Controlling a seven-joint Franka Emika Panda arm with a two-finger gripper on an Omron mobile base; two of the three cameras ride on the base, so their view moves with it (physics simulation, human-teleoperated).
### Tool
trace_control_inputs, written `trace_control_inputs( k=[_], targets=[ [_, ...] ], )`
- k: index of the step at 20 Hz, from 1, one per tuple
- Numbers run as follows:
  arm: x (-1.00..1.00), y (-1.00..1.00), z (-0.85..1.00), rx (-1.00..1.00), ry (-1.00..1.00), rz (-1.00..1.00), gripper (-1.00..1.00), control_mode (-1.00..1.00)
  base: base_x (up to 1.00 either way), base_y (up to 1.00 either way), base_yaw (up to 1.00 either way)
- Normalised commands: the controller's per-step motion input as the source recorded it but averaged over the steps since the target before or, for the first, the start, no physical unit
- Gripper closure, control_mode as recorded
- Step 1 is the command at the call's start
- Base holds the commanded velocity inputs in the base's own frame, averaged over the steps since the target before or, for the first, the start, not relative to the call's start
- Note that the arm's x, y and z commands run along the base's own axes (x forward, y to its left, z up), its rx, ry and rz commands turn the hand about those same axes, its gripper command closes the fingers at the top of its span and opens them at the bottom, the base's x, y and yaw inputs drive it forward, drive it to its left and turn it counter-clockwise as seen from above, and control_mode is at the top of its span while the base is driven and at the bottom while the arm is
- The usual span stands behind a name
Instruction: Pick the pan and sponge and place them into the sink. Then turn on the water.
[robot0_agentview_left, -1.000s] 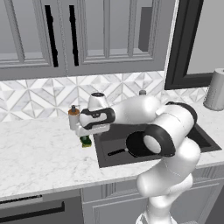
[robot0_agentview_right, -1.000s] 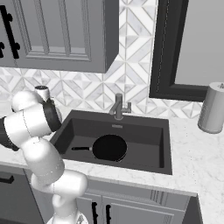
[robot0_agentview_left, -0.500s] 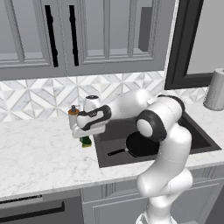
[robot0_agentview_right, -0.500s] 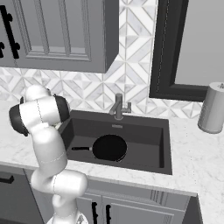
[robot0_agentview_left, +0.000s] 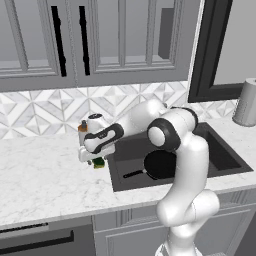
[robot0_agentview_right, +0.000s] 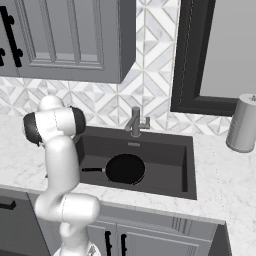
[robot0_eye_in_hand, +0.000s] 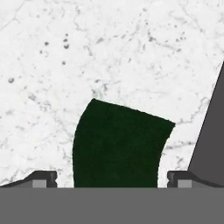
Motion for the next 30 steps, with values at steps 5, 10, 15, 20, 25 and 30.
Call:
trace_control_inputs(
  k=[5,10,15,20,25,30],
  targets=[
    [0.02,0.00,-0.52,-0.03,0.00,0.00,-1.00,-1.00,0.00,0.00,0.00],
    [0.00,0.00,-0.58,-0.01,0.01,0.00,1.00,-1.00,0.00,0.00,0.00],
    [0.00,0.00,-0.52,0.00,0.01,0.00,1.00,-1.00,0.00,0.00,0.00],
    [-0.18,-0.04,-0.28,0.00,-0.04,-0.12,1.00,-1.00,0.00,0.00,0.00],
    [-0.25,-0.05,-0.15,0.00,-0.03,-0.38,1.00,-1.00,0.00,0.00,0.00],
    [-0.36,-0.11,-0.02,0.00,0.00,-0.55,1.00,-1.00,0.00,0.00,0.00]
  ],
)
